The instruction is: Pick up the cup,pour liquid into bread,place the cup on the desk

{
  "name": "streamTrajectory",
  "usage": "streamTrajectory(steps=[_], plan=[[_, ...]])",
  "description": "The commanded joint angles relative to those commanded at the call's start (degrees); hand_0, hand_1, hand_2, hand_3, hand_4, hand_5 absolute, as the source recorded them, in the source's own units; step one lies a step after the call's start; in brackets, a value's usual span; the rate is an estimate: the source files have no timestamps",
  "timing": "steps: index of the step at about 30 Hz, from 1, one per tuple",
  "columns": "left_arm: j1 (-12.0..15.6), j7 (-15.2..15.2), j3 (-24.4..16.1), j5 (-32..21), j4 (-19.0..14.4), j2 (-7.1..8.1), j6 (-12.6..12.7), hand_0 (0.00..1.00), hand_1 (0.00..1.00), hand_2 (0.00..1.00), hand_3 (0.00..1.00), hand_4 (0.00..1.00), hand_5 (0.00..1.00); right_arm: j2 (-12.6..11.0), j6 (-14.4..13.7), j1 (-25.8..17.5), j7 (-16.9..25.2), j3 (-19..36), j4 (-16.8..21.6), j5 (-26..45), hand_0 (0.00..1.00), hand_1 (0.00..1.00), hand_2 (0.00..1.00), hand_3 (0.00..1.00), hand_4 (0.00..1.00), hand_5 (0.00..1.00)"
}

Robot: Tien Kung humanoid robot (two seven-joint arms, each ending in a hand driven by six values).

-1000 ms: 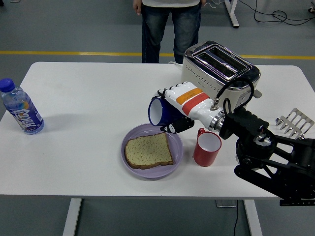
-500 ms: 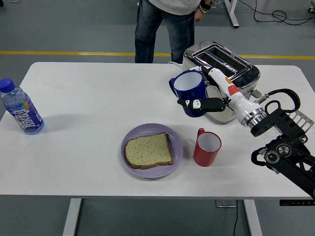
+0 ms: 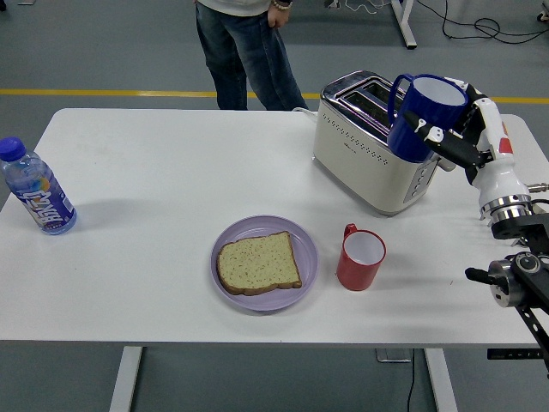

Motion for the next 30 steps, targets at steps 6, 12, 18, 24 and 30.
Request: streamTrajectory(steps=[6,12,18,24,30], plan=[[0.0,0.1,-0.2,0.2,0.0,-0.06,0.0,0.679,0.683,0.698,0.542,0.251,0.998,-0.2,-1.5,-3.2,2.4,5.0,-0.1,0.6,0.293,0.266,0.431,0.443,0.68,0.073],[-0.1,0.3,-0.4,0.7,0.0,-0.11,-0.1,0.679,0.683,0.698,0.542,0.251,0.998,-0.9,-1.9,-5.7,3.0,8.4,-1.0,0.4,0.291,0.264,0.431,0.443,0.68,0.074],[-0.1,0.4,-0.6,1.1,0.0,-0.14,-0.1,0.679,0.683,0.698,0.542,0.251,0.998,-1.2,-3.8,-8.2,4.1,10.3,-2.4,-1.7,0.291,0.263,0.431,0.444,0.682,0.073],[-0.1,0.8,-1.2,2.0,0.0,-0.22,-0.2,0.679,0.683,0.698,0.542,0.251,0.998,-0.3,-6.3,-10.4,6.8,10.5,-4.4,-3.7,0.294,0.264,0.432,0.446,0.682,0.072],[0.0,1.1,-1.7,3.1,0.0,-0.26,-0.2,0.679,0.683,0.698,0.542,0.251,0.998,2.1,-8.5,-11.9,10.8,10.2,-6.9,-3.5,0.296,0.266,0.433,0.447,0.681,0.071]])
